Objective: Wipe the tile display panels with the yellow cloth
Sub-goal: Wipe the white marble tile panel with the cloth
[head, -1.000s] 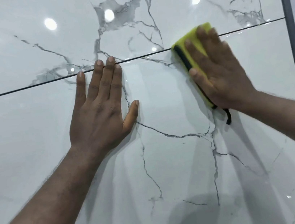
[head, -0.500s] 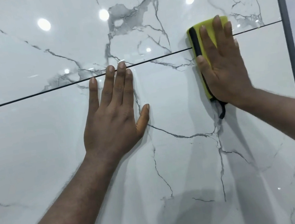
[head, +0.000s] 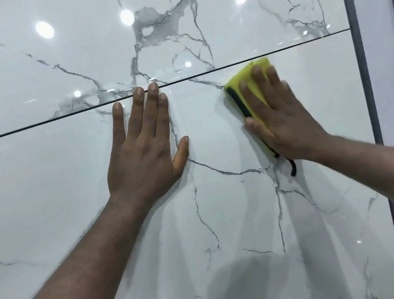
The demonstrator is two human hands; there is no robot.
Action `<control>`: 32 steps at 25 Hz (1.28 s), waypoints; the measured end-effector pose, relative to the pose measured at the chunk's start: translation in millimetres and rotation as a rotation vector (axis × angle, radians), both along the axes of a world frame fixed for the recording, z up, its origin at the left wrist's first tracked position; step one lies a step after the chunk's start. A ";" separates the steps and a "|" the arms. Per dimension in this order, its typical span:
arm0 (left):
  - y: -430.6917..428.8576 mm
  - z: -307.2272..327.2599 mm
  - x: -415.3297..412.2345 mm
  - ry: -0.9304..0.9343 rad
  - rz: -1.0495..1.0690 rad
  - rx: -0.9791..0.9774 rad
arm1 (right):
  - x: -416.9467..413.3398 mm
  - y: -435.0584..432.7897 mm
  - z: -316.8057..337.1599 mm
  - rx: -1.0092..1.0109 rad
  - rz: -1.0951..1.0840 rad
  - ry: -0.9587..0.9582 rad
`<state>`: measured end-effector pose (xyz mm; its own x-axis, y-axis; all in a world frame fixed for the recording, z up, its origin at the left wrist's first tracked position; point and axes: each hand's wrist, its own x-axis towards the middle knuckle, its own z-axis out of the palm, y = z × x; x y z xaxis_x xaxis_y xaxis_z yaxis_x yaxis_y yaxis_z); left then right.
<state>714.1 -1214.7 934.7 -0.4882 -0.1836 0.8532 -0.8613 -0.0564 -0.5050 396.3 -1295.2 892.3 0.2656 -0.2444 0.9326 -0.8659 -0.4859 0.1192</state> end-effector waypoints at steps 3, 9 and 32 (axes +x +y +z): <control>-0.9 -0.5 -7.3 0.033 -0.038 -0.008 | -34.8 -10.1 4.6 -0.025 -0.033 -0.034; -15.8 -15.0 -62.8 0.140 -0.059 -0.006 | -45.3 -22.7 0.1 -0.057 -0.003 0.111; -92.8 -7.5 -210.9 0.078 0.004 -0.076 | -181.4 -89.1 23.0 -0.084 0.049 -0.311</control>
